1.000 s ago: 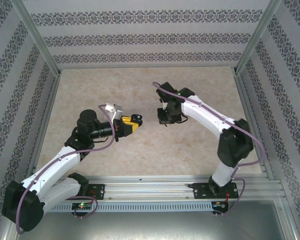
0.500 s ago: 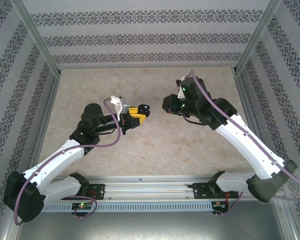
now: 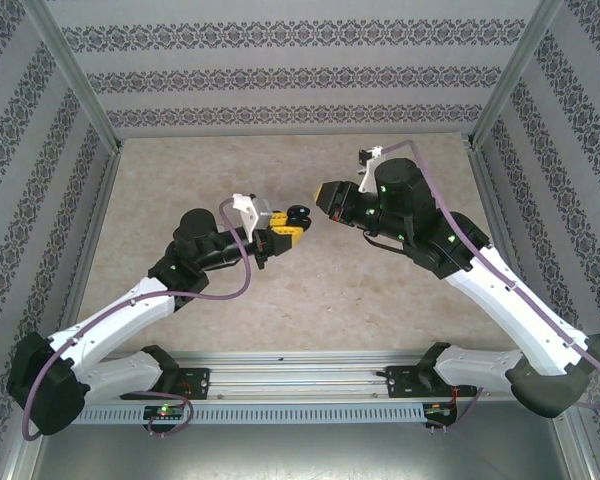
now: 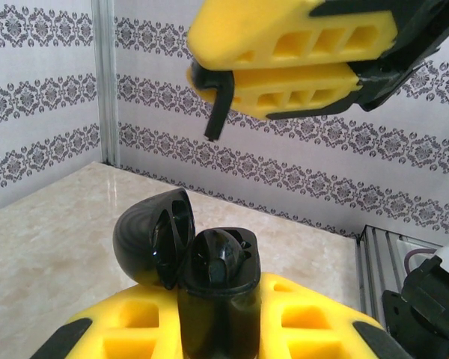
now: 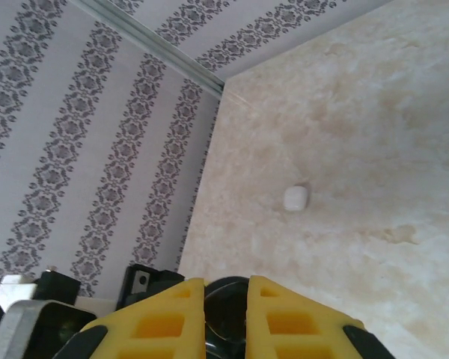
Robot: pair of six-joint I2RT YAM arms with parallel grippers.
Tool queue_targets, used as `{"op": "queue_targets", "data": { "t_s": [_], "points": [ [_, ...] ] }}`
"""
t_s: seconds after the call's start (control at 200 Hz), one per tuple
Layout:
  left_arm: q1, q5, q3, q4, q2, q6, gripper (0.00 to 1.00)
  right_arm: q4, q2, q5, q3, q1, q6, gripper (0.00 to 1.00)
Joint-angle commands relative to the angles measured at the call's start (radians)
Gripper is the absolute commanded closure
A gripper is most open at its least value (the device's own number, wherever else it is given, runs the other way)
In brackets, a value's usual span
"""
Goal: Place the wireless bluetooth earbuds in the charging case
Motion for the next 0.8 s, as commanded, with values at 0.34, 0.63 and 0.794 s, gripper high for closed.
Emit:
{"op": "queue_targets", "data": {
  "t_s": [0.34,0.63,0.794],
  "points": [
    [-0.027,-0.077,0.028,0.152,0.025,-0.054,1.00,0.117,-0.061,0.061,-0.088,0.048,0.075,0.85],
    [-0.027,-0.077,0.013,0.168,0.023,-0.070,1.00,0.123,-0.040,0.088,-0.081,0.085,0.081,0.85],
    [-0.029,-0.074,0.007,0.167,0.016,-0.076,1.00,0.129,-0.022,0.097,-0.073,0.106,0.080,0.85]
  ]
}}
